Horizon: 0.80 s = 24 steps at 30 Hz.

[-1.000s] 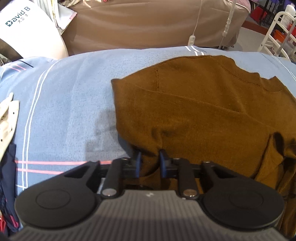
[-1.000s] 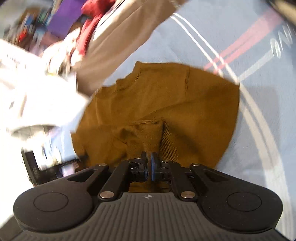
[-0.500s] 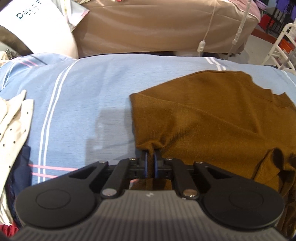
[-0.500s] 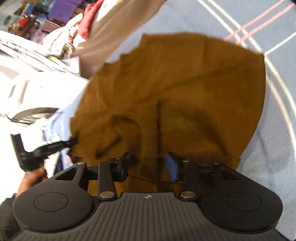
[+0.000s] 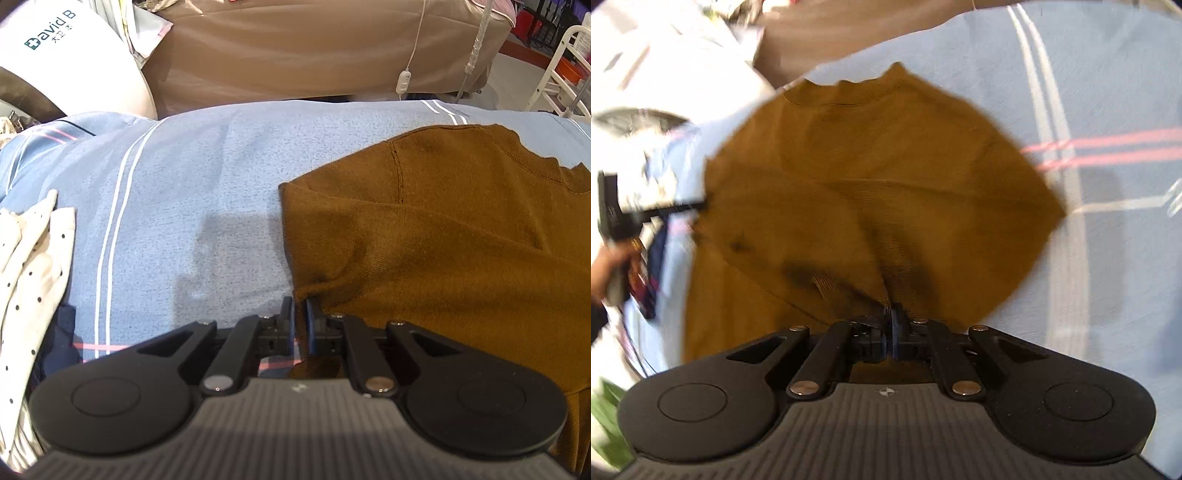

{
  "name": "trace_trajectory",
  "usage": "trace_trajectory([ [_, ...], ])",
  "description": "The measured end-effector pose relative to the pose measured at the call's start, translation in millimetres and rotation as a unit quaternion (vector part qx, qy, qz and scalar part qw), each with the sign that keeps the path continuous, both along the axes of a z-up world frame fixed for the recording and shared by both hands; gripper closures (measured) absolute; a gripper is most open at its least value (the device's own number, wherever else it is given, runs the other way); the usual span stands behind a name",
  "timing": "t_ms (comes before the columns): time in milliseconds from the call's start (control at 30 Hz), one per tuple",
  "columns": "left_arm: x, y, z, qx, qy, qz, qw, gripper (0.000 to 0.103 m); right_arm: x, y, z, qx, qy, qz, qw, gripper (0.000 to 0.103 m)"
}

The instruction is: Fold small clothes

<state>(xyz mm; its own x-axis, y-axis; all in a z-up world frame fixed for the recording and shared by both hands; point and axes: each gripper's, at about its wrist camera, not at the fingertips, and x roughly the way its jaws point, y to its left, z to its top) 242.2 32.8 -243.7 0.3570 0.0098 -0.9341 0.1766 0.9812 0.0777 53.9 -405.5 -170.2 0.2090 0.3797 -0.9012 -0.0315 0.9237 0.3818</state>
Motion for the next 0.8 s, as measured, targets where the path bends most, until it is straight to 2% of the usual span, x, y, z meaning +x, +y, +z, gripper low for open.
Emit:
trace_trajectory([
  [100,0.5,-2.4,-2.0,0.004,0.001,-0.006,1.0,0.096,11.6,-16.9,0.2,-0.031,0.007,0.028,0.999,0.098],
  [167,0.7,-2.2,-1.5,0.005,0.001,-0.007,1.0,0.094,18.5,-13.0,-4.3,-0.042,0.016,0.051,0.998,0.093],
  [200,1.4,-1.0,0.0,0.004,0.002,-0.003,1.0,0.089,22.8,-10.0,-10.8,-0.039,0.036,0.06,0.997,0.081],
  [233,1.4,0.7,2.7,0.004,0.0,0.003,1.0,0.087,27.4,-2.3,-14.3,-0.052,0.041,0.069,0.995,0.062],
  [267,0.5,2.7,6.8,0.001,-0.006,0.008,0.9999,0.081,27.2,3.8,-12.7,-0.079,0.023,0.073,0.994,0.057],
  [300,-1.5,4.9,12.5,0.001,-0.016,0.014,0.9998,0.069,25.8,6.5,-8.0,-0.094,0.0,0.06,0.994,0.047],
  [333,-5.0,6.5,18.9,0.005,-0.029,0.02,0.9994,0.06,23.5,8.8,-0.8,-0.091,-0.019,0.034,0.995,0.042],
  [367,-10.4,7.1,25.5,0.01,-0.043,0.021,0.9988,0.048,18.6,8.7,5.5,-0.082,-0.037,0.006,0.996,0.041],
  [433,-24.5,5.8,37.1,0.0,-0.065,0.011,0.9978,0.047,6.0,20.2,15.8,-0.068,-0.075,-0.011,0.995,0.041],
  [500,-35.0,-3.3,37.0,-0.022,-0.046,-0.016,0.9986,0.05,-11.1,40.5,19.2,-0.065,-0.109,0.013,0.992,0.041],
  [567,-43.8,-18.7,31.1,-0.018,-0.035,-0.05,0.998,0.051,-23.4,59.1,14.8,-0.086,-0.133,0.03,0.987,0.041],
  [667,-47.6,-36.6,11.0,0.005,-0.014,-0.07,0.9974,0.053,-27.9,76.0,-9.1,-0.076,-0.12,0.03,0.989,0.041],
  [733,-46.3,-36.3,-4.8,0.017,-0.001,-0.056,0.9983,0.053,-22.3,72.7,-23.4,-0.102,-0.107,0.017,0.989,0.04],
  [767,-46.0,-34.4,-7.8,0.011,-0.006,-0.048,0.9987,0.052,-21.0,72.8,-27.6,-0.11,-0.1,0.007,0.989,0.036],
  [800,-46.0,-34.6,-8.3,0.01,-0.012,-0.047,0.9988,0.051,-19.2,76.8,-35.3,-0.111,-0.088,0.001,0.99,0.024],
])
